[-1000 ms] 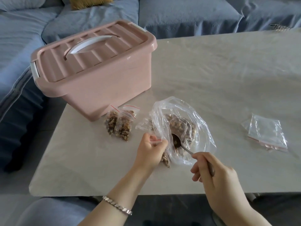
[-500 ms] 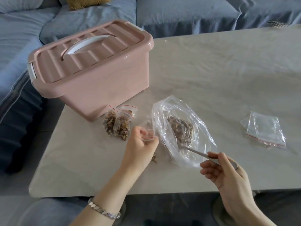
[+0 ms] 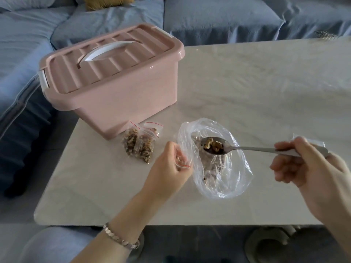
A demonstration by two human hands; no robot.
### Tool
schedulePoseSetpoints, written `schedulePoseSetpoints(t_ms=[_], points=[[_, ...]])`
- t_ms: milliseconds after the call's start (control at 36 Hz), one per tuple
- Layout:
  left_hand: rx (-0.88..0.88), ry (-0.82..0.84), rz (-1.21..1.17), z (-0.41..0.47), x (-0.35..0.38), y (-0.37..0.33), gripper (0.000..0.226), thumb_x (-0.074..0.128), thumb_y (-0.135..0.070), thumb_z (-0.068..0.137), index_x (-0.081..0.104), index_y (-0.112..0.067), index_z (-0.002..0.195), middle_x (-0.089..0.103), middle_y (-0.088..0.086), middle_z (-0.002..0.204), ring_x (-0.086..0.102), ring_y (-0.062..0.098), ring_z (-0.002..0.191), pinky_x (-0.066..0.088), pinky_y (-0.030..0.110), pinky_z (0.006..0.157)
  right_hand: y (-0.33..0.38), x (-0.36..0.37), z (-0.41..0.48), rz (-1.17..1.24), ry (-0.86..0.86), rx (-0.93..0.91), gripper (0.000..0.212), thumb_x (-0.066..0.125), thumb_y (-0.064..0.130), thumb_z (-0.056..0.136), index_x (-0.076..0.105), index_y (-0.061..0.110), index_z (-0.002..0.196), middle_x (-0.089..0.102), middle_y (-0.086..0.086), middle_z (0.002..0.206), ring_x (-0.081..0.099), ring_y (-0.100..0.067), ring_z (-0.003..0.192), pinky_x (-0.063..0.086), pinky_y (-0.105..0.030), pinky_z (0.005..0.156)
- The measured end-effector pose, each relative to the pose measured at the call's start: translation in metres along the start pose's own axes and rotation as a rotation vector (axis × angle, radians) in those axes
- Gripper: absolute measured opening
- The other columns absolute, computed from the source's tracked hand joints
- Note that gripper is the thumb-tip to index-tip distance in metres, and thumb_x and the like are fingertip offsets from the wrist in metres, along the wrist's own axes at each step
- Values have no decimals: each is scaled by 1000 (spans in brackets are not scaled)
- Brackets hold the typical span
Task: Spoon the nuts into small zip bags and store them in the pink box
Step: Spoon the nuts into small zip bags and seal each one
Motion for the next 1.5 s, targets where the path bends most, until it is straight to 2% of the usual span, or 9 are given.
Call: schedulePoseSetpoints(t_ms=[194,417,639,806,889,1056,1278,1389,1500], points=[[-4,-27,-35,-5,11,17,34,65,-19,82,32,-28,79,51,-6,74,54,10,65,46,28,65,31,63,4,-303,233,-50,34,38,15,98,58,4,74,61,-11,47,52,-19,34,37,-18,35],[-5,-50,-59,-3,15,24,36,65,-21,81,30,-30,81,51,-4,79,55,8,68,41,14,62,47,110,-29,-804,428,-421,30,37,40,88,61,27,77,65,6,63,59,-6,48,46,-20,51],[-139,-123,-125,-2,10,25,27,66,-24,83,41,-17,90,53,-7,84,58,3,75,50,29,73,58,47,-18,-617,161,-503,30,35,51,79,61,35,77,67,7,64,61,-11,48,44,-13,48],[-243,-107,-54,9,23,21,34,67,-28,83,38,-13,94,55,-9,80,58,11,70,43,18,61,-1,45,-26,-732,216,-463,26,35,50,82,58,38,81,65,13,73,62,-4,56,48,-18,55],[-302,-148,-8,13,19,24,22,58,-15,83,38,-13,92,49,-6,73,49,8,60,36,11,47,-24,54,-37,-883,265,-554,30,32,51,90,57,35,94,59,16,65,60,-2,63,45,-11,57],[-362,-236,94,9,-12,35,24,59,-16,78,40,-14,93,50,-9,75,54,23,77,40,29,65,-28,50,-42,-1057,185,-753,53,19,43,100,62,12,94,61,0,68,57,-20,46,42,-27,37],[-340,-293,169,2,-38,48,26,60,-15,77,41,-11,94,61,5,84,57,33,84,39,33,64,-16,31,-22,-1045,75,-803,46,30,33,93,66,4,95,65,-7,71,61,-27,50,49,-31,44],[-307,-241,72,5,-25,42,23,58,-11,77,41,-12,92,61,3,85,59,30,83,43,33,69,-23,34,-16,-946,121,-754,40,35,28,89,66,5,98,60,9,74,59,-10,61,45,-18,60],[-291,-221,-9,10,-15,33,23,60,-12,80,39,-14,90,59,-1,85,56,22,84,32,26,65,-33,48,-10,-821,193,-693,32,37,32,92,63,17,102,51,30,83,58,5,75,44,-7,63]])
Point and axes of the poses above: each hand's wrist, its own z-axis towards the middle knuckle, its own x-axis out of the palm, y = z × x, the point moved 8 cm from there along z, towards the middle knuckle
